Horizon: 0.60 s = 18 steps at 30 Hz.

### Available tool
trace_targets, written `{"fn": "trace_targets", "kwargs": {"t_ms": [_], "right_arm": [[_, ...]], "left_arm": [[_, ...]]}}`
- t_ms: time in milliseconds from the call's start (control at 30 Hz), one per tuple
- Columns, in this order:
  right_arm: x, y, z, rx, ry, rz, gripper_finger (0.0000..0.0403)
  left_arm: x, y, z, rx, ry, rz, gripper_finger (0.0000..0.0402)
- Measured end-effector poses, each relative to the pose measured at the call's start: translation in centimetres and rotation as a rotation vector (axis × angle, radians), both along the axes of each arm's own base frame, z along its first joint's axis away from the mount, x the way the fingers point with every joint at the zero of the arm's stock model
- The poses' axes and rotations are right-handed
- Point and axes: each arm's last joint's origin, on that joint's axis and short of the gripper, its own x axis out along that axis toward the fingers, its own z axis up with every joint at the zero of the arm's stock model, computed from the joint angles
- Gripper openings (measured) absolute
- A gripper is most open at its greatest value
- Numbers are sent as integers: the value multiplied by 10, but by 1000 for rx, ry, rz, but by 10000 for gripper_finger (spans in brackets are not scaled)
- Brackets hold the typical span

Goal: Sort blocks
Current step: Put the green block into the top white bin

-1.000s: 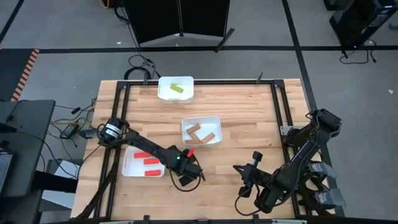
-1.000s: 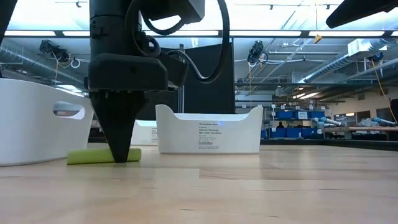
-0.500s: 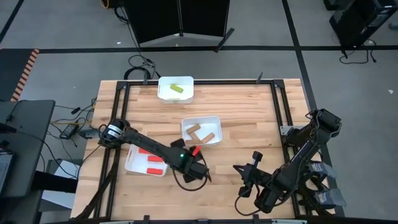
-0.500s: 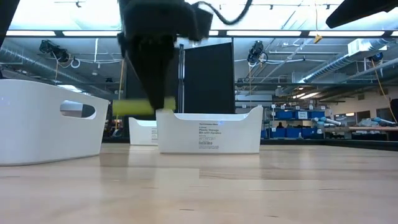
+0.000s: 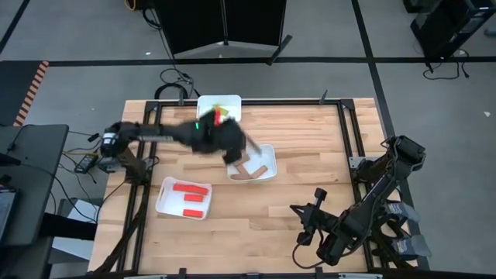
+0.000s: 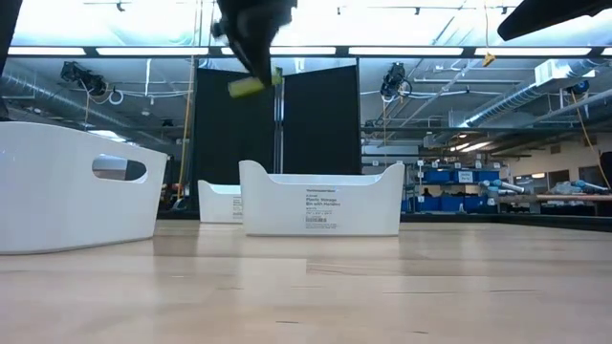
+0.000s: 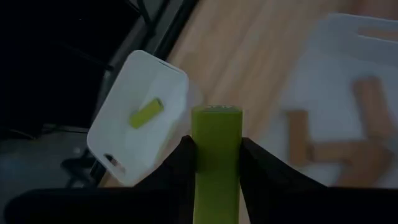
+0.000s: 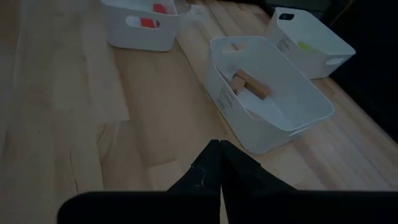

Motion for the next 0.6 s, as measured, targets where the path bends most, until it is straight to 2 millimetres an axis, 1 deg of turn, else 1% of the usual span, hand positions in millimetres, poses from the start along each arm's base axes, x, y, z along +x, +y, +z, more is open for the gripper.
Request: {"fn": "trace_targets", "kwargs": {"t_ms": [67,200,300,400,500,533,600], "right_arm": [[1,-1,0,4,-3,-5,10],[4,-2,0,12,-12,-10,10],[7,-1,1,13,-18,-1,10],[9,-1,2,7,-18,8,10],[13,-3,2,-1,-17,9,10],[14,-4,2,-5,-16,9,10],[17,-6,3,-10,-16,9,10]], "left_arm": [[-3,36,-3,-42,-7,1,95],[-12,104,-19,-108,-23,-7,95],[-22,145,-30,-138,-74,-8,95],[-32,174,-41,-159,-108,14,95],[-43,194,-50,-154,-115,72,95],[-48,199,-52,-160,-105,91,101],[-54,204,-53,-171,-90,117,143]]}}
